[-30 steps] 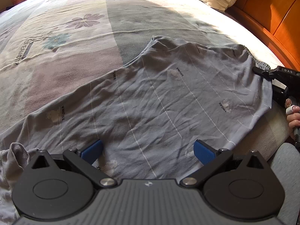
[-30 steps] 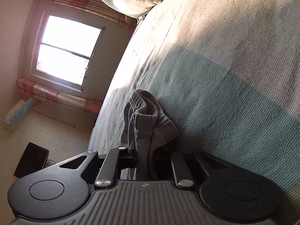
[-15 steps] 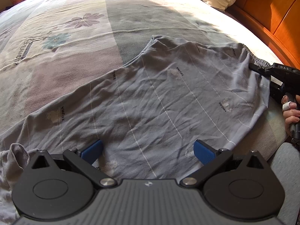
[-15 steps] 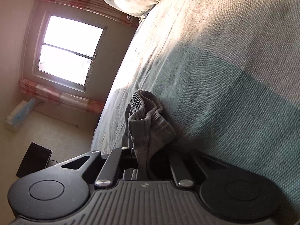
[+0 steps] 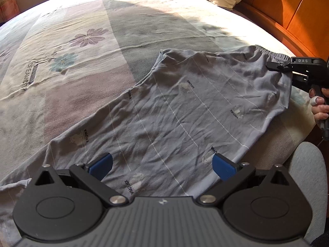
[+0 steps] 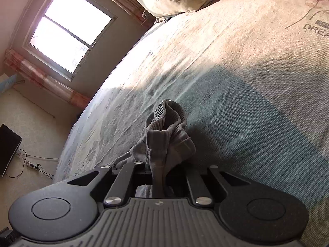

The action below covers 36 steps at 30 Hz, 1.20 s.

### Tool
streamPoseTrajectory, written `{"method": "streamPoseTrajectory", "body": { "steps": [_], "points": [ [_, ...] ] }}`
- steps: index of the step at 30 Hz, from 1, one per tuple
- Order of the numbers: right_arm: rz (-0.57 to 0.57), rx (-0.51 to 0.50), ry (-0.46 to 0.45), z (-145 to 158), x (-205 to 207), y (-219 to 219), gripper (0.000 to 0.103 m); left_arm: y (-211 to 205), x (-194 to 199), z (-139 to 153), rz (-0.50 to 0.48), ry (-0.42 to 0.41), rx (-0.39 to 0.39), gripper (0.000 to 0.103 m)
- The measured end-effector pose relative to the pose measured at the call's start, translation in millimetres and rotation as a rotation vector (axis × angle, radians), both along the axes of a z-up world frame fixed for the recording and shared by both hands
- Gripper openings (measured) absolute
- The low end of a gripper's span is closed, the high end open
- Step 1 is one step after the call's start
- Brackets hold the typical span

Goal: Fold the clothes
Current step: 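Lift the waistband with the right gripper and fold it over the legs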

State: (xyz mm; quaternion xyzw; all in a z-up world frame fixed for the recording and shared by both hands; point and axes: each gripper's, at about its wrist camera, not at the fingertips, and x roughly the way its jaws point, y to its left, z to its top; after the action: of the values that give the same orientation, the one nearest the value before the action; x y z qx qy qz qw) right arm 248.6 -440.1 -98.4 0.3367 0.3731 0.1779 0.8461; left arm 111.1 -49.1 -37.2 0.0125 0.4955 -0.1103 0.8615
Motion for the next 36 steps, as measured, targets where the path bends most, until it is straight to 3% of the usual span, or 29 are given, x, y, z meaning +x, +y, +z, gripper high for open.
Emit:
{"method": "streamPoseTrajectory", "body": {
  "steps": [11,20,31,36],
  "points": [
    [0.121,-0.129,-0.102,54.9,-16.3,61.2,0.010,28.9,-33.9,13.1,-0.022,-0.011,0.005,0.102],
    [0.238,-0.162,-0.186,95.1,-40.0,123.8,0.010,58.4,-61.6,22.1,-0.008,-0.054,-0.012,0.102],
    [0.385,-0.228,-0.240,122.1,-73.0,212.4,0.010,105.3,-96.6,25.5,-0.008,-0.093,-0.045,0.102],
    [0.434,-0.247,-0.247,126.4,-87.8,246.8,0.010,125.7,-111.8,24.0,-0.032,-0.090,-0.008,0.102]
  ]
}}
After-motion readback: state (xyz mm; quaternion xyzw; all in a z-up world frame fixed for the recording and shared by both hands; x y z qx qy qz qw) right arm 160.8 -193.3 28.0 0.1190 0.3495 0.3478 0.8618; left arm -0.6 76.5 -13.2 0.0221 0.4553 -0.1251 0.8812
